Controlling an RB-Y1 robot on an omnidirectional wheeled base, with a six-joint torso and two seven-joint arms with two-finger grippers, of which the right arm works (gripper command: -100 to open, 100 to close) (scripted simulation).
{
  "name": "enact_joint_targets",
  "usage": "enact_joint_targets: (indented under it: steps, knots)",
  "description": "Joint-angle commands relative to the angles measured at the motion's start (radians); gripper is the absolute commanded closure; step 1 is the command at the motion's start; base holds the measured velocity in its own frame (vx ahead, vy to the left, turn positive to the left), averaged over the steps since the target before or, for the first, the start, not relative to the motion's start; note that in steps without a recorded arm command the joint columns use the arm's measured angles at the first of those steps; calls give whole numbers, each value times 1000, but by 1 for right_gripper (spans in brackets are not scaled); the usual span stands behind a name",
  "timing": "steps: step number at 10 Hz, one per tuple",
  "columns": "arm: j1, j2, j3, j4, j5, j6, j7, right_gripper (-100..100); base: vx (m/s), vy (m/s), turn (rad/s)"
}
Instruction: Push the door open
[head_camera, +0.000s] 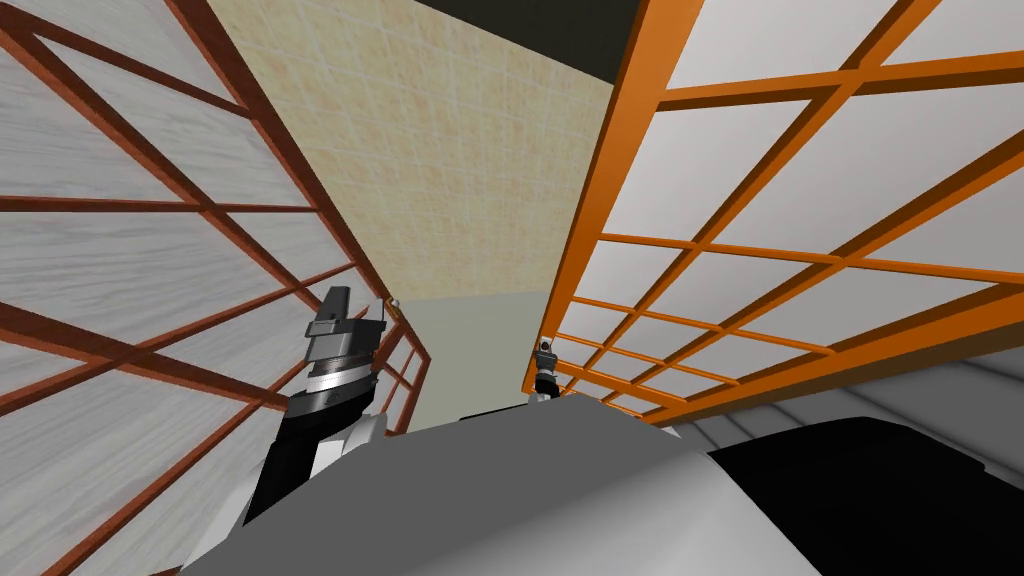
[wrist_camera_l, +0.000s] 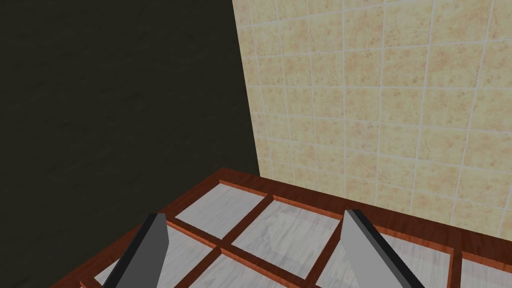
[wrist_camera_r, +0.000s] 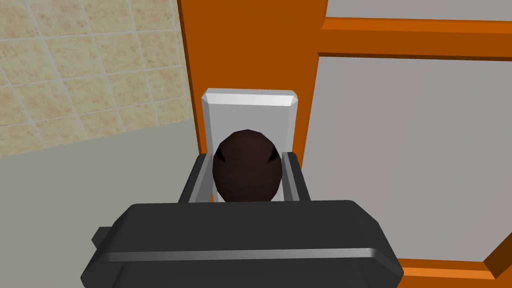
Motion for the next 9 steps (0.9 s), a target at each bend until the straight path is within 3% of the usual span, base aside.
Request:
enact_joint_targets:
  steps: [1, 3, 4, 9]
  knots:
    - [1, 2, -24, -3, -10, -15, -3, 100, 213, 56, -70]
    - [0, 7, -23, 6, -10, -13, -3, 100, 153, 24, -44]
    - [-2, -15, -43, 5, -23, -18, 1, 100, 124, 9, -28]
    - [-5, -37, -89, 5, -54, -28, 13, 100, 203, -5, -53]
